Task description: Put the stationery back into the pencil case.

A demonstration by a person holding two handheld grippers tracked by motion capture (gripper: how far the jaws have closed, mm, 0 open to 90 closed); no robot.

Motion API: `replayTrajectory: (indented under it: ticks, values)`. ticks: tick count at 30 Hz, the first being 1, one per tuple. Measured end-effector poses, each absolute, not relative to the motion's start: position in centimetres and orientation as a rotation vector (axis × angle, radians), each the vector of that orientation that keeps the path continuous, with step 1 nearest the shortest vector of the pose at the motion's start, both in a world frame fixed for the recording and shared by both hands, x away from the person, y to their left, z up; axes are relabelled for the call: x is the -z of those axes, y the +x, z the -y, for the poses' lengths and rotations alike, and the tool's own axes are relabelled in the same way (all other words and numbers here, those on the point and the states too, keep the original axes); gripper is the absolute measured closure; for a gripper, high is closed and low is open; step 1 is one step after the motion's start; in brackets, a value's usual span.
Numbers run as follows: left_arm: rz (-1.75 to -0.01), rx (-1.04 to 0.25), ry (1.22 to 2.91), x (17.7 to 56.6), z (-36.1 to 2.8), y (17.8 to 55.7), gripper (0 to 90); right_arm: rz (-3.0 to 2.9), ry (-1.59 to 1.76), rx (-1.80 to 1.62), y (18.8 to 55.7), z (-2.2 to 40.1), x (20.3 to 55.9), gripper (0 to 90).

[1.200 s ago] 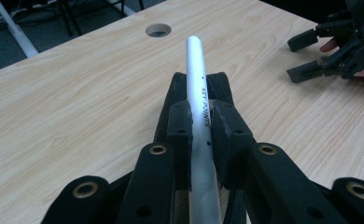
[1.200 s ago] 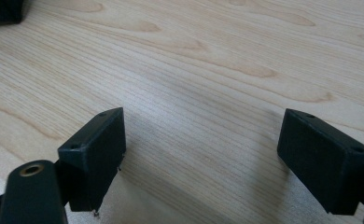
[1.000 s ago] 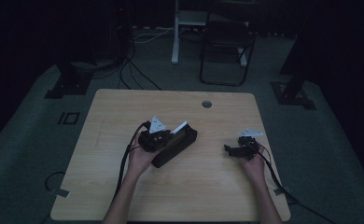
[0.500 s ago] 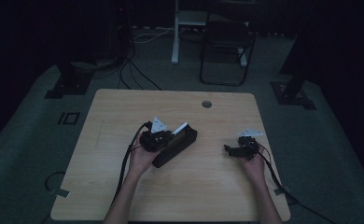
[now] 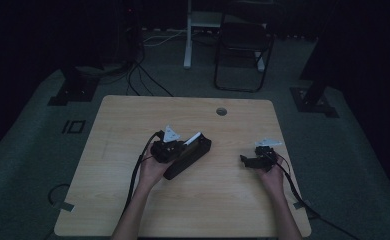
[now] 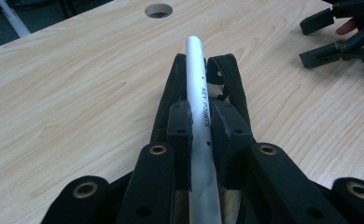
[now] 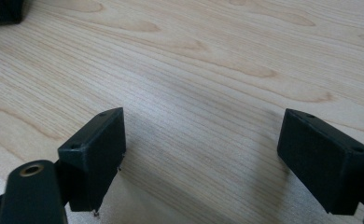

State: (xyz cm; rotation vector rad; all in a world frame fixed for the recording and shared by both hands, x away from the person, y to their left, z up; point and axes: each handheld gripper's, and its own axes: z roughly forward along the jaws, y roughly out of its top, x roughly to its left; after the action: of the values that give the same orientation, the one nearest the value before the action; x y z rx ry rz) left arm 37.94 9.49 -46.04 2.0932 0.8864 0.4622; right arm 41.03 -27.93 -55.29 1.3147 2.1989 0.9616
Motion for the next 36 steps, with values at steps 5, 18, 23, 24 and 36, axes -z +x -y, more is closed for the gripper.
replayTrajectory:
  ticks: [5,18,23,24,36]
  values:
    - [-0.889,-0.462,2.103,46.2,-9.4,38.0,78.6,-2.199,1.315,-0.962,41.0,27.9,55.3,15.2]
    - [-0.889,-0.461,2.128,46.6,-9.0,38.3,78.6,-2.199,1.315,-0.962,41.0,27.9,55.3,15.2]
    - [-0.883,-0.458,2.129,46.7,-8.8,38.3,78.6,-2.198,1.315,-0.961,41.0,27.9,55.3,15.2]
    - [-0.882,-0.457,2.131,46.7,-8.8,38.3,78.6,-2.198,1.315,-0.961,41.0,27.9,55.3,15.2]
    - [-0.888,-0.521,2.103,45.7,-9.3,37.8,56.8,-2.199,1.315,-0.961,41.0,27.9,55.3,15.2]
